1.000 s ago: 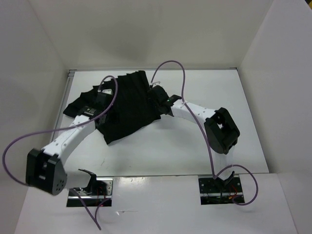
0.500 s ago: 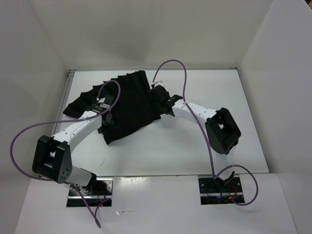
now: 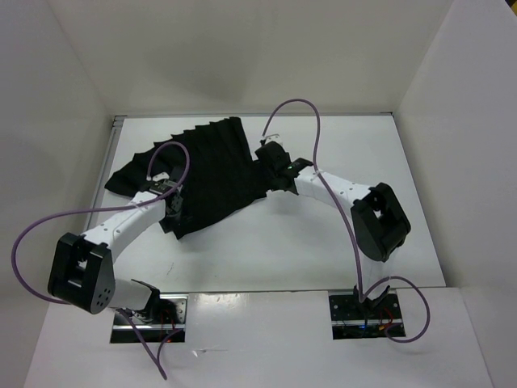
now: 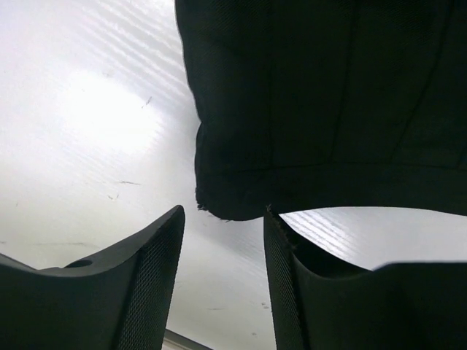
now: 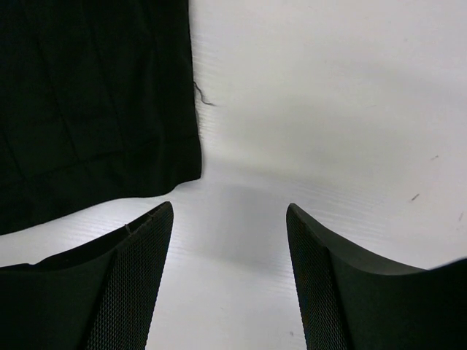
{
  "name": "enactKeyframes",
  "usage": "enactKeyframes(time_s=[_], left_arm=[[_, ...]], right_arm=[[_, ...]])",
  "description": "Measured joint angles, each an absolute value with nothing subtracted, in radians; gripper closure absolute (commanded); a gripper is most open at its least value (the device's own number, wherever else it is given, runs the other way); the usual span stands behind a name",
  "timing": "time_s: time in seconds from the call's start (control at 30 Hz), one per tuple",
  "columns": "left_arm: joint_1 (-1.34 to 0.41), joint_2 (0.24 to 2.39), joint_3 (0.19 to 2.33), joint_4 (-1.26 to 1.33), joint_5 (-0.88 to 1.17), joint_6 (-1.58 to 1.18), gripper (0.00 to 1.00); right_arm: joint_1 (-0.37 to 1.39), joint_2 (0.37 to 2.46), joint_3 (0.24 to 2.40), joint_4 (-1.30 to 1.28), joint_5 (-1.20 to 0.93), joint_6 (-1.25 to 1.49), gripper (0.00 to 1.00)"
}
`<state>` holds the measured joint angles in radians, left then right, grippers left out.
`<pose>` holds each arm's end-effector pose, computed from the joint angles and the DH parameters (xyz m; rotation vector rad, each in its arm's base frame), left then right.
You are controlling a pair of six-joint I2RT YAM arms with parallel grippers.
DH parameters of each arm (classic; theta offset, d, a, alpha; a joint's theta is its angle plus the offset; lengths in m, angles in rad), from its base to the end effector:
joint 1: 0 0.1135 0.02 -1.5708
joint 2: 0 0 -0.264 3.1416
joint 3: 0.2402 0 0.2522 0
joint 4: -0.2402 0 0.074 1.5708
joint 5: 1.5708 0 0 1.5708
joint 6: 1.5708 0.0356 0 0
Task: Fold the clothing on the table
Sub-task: Move the skirt to the center of the board
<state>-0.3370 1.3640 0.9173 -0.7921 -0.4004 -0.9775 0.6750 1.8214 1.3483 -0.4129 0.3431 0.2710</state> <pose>0.2381 -0.0687 0.2192 -0.9143 2.4722 0.1535 0.3189 0.2399 0.2278 -0.3340 2.3649 0.0194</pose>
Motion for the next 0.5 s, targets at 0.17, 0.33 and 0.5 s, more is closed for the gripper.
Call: enactKeyframes(time_s=[0.17,0.33,0.5], left_arm=[[-0.337,1.365,0.883,-0.788,-0.398,-1.004,0.48],[-0.337,1.387,0.857,-0.776,-0.395,-1.026,0.48],[-0.335,1.42,0.831,-0.74,-0.395,-1.028,0.49]], right_arm=[[0.669,1.793,1.325,-0.418,0.352,0.271,0.31],[0.662,1.779,1.301,-0.424,0.362,0.271,0.31],[0.657,1.746,1.282,-0.44,0.376,0.271,0.31]])
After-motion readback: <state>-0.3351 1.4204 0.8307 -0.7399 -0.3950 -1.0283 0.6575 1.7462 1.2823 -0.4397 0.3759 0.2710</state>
